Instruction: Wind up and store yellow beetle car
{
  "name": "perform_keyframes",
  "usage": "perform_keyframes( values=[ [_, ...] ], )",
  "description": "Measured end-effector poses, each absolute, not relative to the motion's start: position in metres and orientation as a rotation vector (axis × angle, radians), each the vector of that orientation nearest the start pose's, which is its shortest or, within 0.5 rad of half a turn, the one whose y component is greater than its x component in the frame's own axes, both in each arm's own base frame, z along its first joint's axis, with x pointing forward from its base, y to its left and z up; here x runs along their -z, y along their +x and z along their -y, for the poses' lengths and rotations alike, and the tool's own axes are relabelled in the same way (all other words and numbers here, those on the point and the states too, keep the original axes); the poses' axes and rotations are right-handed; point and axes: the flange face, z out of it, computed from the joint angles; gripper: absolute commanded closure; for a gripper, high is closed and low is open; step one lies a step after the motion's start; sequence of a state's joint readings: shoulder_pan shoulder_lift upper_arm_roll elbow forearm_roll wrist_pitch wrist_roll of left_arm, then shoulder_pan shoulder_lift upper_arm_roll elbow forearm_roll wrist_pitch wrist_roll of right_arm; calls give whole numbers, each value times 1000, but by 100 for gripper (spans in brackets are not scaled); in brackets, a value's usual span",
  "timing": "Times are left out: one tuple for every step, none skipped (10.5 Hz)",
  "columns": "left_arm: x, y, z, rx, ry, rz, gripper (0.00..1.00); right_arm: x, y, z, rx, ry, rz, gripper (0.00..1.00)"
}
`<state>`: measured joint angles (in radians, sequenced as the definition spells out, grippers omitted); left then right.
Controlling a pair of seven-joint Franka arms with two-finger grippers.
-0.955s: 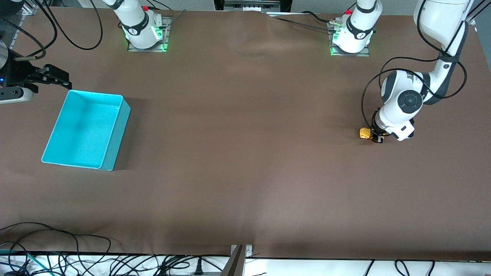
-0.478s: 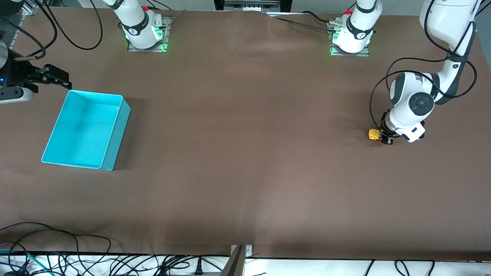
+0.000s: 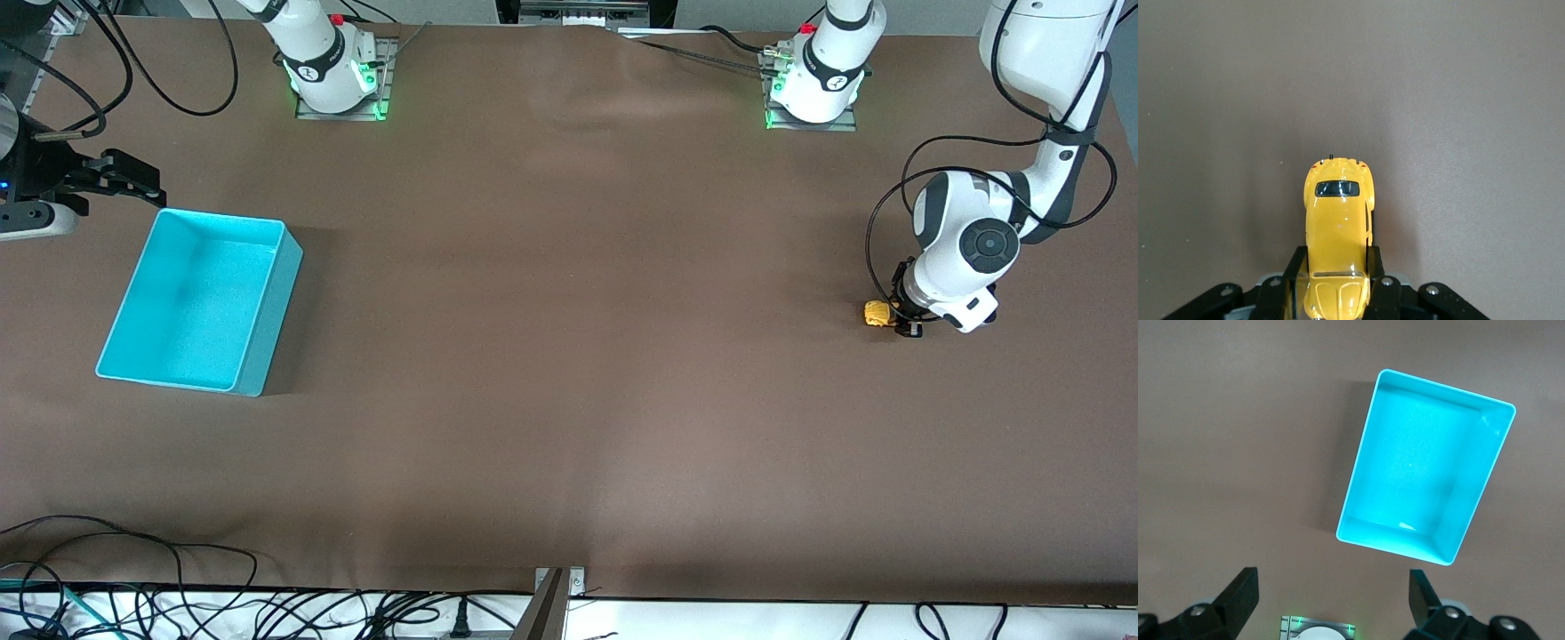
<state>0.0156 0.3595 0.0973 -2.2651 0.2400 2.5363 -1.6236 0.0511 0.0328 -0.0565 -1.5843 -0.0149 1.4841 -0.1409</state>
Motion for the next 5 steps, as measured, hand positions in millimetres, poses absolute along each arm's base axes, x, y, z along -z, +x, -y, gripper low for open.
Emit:
perform_keyframes(
  values=[
    [-193,525,-59,70,-2131,2057,100,-593,553,4,-211,-3134,212,0],
    [-193,526,-59,72,-2120,2068,100,-593,553,4,-211,-3134,212,0],
    [-193,526,-62,74,-2111,2076,100,-593,553,4,-211,-3134,212,0],
    [-193,527,-63,75,-2108,2079,100,-593,553,4,-211,-3134,212,0],
    [-193,527,-63,75,-2107,2079,100,-593,553,4,-211,-3134,212,0]
  ],
)
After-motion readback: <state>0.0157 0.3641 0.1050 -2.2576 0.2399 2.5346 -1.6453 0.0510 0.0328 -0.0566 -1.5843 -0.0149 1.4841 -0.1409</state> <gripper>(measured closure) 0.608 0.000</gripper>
